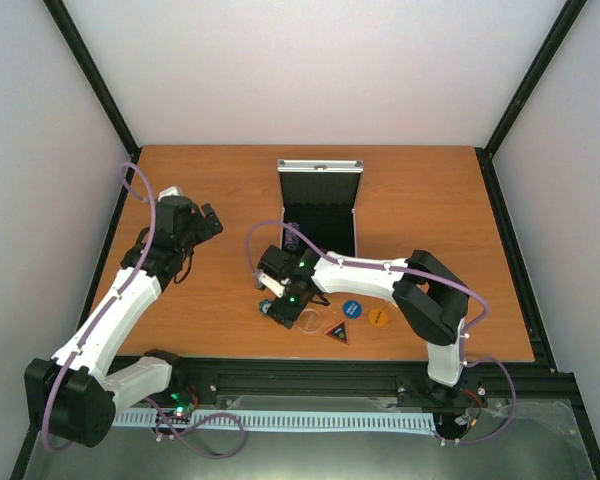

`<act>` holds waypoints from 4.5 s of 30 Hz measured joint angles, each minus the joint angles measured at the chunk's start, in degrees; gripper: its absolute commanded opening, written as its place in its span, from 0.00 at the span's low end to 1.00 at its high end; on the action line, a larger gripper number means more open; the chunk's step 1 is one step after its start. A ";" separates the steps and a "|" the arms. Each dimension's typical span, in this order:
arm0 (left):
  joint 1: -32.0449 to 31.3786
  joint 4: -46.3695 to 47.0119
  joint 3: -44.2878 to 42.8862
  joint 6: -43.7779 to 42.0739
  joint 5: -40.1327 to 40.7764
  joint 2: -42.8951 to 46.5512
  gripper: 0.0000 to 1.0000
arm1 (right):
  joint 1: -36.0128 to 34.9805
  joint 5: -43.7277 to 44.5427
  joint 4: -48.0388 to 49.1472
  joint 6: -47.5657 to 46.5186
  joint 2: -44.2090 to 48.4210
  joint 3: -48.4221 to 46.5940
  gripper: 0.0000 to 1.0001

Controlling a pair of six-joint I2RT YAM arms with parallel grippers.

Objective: Pack up texas hold em set

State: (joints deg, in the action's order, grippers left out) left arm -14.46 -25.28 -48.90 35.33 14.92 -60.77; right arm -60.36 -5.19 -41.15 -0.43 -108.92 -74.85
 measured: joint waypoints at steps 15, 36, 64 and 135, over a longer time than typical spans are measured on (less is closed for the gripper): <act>0.00 -0.09 0.00 -0.11 0.11 0.00 1.00 | -0.02 3.04 -0.26 -0.24 -2.75 -1.66 0.85; 0.22 -0.15 0.00 -0.61 0.46 0.02 1.00 | 0.07 3.08 -0.07 -0.50 -5.03 -2.80 0.77; 0.22 -1.57 0.00 -0.61 0.96 0.96 1.00 | 1.03 1.05 2.47 -0.48 -4.98 -2.25 0.20; 0.28 -0.04 8.04 0.28 -6.86 4.92 1.00 | 8.96 6.45 8.11 4.37 0.76 -3.48 0.03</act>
State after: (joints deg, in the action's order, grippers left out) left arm -14.17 -25.32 -40.86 35.62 8.05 -55.86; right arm -51.40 1.26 -33.04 3.95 -108.16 -78.32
